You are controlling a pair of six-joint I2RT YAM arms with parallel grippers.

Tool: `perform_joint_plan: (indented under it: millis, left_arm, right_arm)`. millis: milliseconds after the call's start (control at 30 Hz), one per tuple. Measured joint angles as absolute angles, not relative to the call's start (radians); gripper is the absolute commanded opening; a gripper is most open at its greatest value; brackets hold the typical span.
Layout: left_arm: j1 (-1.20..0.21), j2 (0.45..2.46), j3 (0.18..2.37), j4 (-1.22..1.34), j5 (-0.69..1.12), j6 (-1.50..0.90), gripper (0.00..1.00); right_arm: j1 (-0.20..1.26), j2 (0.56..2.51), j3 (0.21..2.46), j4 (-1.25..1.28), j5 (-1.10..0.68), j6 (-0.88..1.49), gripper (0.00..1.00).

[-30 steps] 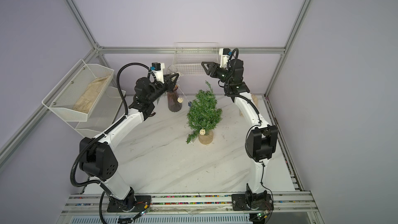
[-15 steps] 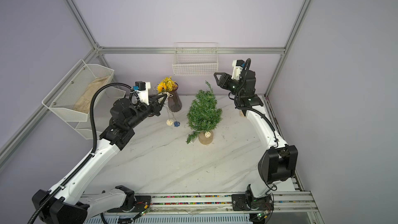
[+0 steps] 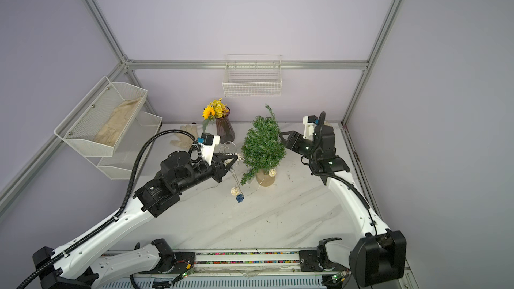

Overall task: Remove string lights from the small christmas tree
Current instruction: Remove the light string from the Christmas tree.

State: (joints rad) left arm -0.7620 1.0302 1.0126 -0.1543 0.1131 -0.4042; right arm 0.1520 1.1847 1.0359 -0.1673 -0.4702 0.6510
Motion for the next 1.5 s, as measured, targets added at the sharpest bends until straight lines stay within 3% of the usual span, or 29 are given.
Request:
perform_joint_plan:
  millis: [500,733,933,1133,1500]
  left_arm:
    - [-0.809,1.114,0.976,-0.035,0.077,-0.551,0.01]
    - [-0.815,1.095,0.915,-0.018,0.038,-0.597,0.00]
    - [-0.822,1.086,0.902,-0.015,0.008,-0.610,0.00]
    - [-0.837,1.086,0.902,-0.016,-0.022,-0.609,0.01]
    - [-0.846,1.114,0.902,-0.002,-0.036,-0.606,0.01]
  right_arm:
    - [0.152,0.950,0.841,-0.350,-0.595,0.655,0.62]
    - [0.254,0.924,0.745,-0.335,-0.672,0.759,0.61]
    - [0.259,0.761,0.617,-0.201,-0.672,0.878,0.50]
    - [0.292,0.671,0.460,-0.040,-0.659,1.020,0.46]
    - [0.345,0.794,0.421,0.181,-0.588,1.122,0.45]
